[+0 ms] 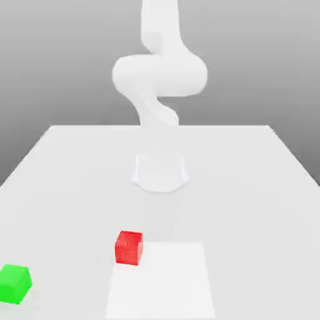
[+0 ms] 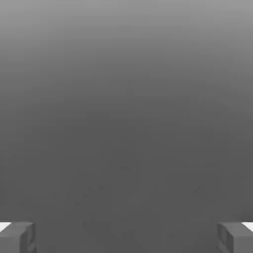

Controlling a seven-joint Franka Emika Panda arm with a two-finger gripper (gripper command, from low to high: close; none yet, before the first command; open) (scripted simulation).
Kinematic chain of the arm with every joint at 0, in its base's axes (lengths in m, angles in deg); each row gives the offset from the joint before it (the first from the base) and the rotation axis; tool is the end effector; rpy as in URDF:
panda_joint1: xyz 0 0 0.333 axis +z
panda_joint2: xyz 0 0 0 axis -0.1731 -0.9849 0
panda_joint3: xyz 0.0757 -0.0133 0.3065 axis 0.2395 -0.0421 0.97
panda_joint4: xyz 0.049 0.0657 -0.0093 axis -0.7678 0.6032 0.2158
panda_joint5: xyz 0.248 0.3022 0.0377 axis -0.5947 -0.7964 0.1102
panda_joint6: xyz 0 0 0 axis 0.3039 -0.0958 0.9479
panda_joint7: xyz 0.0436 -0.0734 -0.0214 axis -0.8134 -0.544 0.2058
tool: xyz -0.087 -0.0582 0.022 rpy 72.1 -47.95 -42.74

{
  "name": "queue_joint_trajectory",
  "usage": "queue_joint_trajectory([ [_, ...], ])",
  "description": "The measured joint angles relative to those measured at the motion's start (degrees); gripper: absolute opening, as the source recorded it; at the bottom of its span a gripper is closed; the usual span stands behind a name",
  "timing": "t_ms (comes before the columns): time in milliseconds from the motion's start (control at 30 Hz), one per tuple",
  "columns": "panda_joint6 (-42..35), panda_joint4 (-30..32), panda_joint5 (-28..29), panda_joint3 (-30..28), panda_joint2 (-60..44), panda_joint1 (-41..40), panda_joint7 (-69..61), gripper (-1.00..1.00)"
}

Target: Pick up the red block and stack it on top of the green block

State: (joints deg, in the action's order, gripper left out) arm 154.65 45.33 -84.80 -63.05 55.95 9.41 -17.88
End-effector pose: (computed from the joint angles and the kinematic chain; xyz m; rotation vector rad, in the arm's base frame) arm 0.3754 -0.0081 0.6610 -2.4868 1.0773 -0.9429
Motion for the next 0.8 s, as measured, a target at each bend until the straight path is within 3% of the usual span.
queue_joint_trajectory([
  [567,24.9,27.8,1.0,-4.7,-35.5,-4.9,-0.4,0.00],
  [800,38.0,27.8,-3.4,-2.1,-51.5,-7.0,-3.7,0.00],
])
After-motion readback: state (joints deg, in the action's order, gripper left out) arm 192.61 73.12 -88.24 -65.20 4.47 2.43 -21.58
